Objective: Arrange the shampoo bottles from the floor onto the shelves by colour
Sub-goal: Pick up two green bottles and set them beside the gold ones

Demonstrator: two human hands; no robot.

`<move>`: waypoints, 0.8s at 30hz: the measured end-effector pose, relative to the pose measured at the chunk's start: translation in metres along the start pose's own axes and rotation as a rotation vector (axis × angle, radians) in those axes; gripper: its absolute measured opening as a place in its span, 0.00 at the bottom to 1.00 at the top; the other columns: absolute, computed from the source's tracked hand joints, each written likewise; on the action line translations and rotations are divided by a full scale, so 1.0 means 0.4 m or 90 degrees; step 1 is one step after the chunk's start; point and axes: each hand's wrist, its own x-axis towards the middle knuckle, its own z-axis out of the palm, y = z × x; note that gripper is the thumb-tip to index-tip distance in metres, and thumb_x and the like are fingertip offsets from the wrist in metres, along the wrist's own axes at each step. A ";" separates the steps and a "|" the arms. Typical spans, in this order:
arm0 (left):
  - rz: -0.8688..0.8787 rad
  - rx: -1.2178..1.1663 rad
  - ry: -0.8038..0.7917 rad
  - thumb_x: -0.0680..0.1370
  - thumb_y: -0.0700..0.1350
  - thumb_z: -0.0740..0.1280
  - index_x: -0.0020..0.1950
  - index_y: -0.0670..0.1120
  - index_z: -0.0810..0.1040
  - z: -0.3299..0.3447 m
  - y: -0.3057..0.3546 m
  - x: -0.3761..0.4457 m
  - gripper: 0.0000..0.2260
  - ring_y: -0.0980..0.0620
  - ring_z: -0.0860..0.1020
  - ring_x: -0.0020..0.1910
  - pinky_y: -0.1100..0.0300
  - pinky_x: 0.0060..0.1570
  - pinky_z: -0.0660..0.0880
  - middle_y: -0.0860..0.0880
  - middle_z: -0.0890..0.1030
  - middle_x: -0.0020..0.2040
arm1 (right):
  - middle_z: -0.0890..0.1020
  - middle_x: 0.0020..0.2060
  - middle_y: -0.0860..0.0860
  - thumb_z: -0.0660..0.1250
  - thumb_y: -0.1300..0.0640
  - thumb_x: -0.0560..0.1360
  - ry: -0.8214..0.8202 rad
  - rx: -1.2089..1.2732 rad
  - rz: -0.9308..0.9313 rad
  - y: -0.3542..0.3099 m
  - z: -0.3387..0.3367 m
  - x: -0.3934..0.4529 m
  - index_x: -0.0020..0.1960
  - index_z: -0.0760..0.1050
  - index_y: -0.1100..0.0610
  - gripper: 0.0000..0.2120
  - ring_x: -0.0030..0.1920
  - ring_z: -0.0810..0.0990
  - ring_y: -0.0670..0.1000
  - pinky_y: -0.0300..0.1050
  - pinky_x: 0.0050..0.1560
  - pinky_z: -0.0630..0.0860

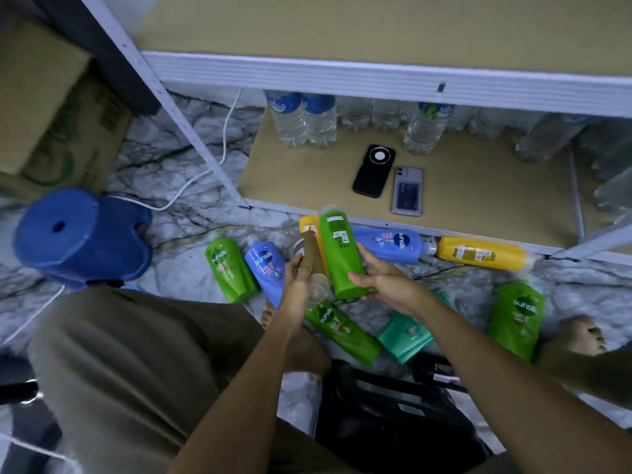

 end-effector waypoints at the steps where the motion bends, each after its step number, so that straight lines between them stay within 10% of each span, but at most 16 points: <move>1: 0.023 -0.013 -0.020 0.84 0.45 0.61 0.64 0.53 0.71 0.000 0.011 -0.017 0.09 0.45 0.75 0.62 0.44 0.67 0.70 0.42 0.73 0.71 | 0.83 0.61 0.49 0.70 0.62 0.78 0.002 0.001 -0.014 -0.019 0.001 -0.016 0.82 0.51 0.44 0.42 0.53 0.85 0.50 0.42 0.45 0.78; 7: 0.086 -0.117 -0.130 0.80 0.44 0.68 0.67 0.58 0.74 -0.040 0.097 -0.098 0.17 0.44 0.77 0.61 0.48 0.57 0.76 0.44 0.75 0.71 | 0.80 0.66 0.53 0.68 0.65 0.79 -0.020 -0.063 -0.125 -0.142 0.022 -0.121 0.82 0.49 0.45 0.40 0.57 0.81 0.51 0.36 0.39 0.77; 13: 0.125 -0.128 -0.208 0.79 0.39 0.68 0.80 0.57 0.56 -0.059 0.224 -0.191 0.34 0.41 0.81 0.61 0.38 0.61 0.76 0.48 0.82 0.64 | 0.80 0.64 0.48 0.69 0.65 0.78 -0.030 -0.142 -0.250 -0.278 0.046 -0.218 0.82 0.49 0.44 0.43 0.52 0.83 0.44 0.39 0.40 0.79; 24: 0.410 -0.077 -0.279 0.76 0.36 0.70 0.79 0.55 0.60 -0.074 0.607 -0.360 0.36 0.47 0.80 0.63 0.51 0.60 0.77 0.49 0.82 0.63 | 0.78 0.67 0.50 0.71 0.68 0.75 -0.013 -0.242 -0.506 -0.618 0.118 -0.438 0.81 0.48 0.41 0.47 0.61 0.80 0.44 0.41 0.51 0.80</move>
